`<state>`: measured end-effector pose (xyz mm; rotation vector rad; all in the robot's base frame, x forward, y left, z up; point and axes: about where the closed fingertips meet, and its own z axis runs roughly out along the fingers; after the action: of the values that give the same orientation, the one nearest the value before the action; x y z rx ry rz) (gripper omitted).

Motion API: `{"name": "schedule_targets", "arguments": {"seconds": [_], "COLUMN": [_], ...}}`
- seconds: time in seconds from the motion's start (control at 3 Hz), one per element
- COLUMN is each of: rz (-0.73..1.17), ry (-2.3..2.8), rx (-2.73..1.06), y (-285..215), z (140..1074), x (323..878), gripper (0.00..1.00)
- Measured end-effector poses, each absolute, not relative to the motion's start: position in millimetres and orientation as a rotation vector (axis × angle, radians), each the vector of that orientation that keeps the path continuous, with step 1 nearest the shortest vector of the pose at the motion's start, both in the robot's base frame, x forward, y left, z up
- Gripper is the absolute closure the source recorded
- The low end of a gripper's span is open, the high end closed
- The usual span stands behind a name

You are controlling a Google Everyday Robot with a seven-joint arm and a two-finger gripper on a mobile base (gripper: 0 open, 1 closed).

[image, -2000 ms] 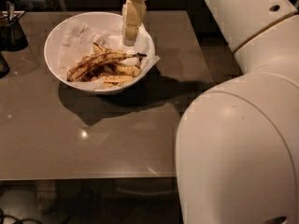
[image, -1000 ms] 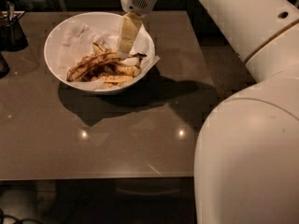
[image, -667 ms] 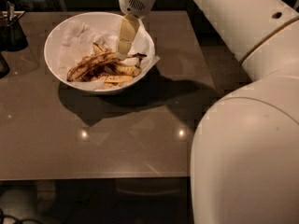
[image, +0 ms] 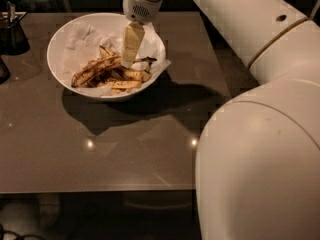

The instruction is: Pick banana from white bowl

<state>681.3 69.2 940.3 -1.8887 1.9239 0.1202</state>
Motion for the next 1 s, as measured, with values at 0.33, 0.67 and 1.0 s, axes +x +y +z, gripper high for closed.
{"name": "schedule_targets", "arguments": {"seconds": [0.33,0.67,1.0], "rz": [0.123,0.125,0.132], "ry": [1.935,1.941,1.946], "rx": [-1.887,-1.889,-1.9], "y": [73,78,84], "z": [932,924,915], "x": [679,677,675], "gripper": [0.07,0.12,0.12]}}
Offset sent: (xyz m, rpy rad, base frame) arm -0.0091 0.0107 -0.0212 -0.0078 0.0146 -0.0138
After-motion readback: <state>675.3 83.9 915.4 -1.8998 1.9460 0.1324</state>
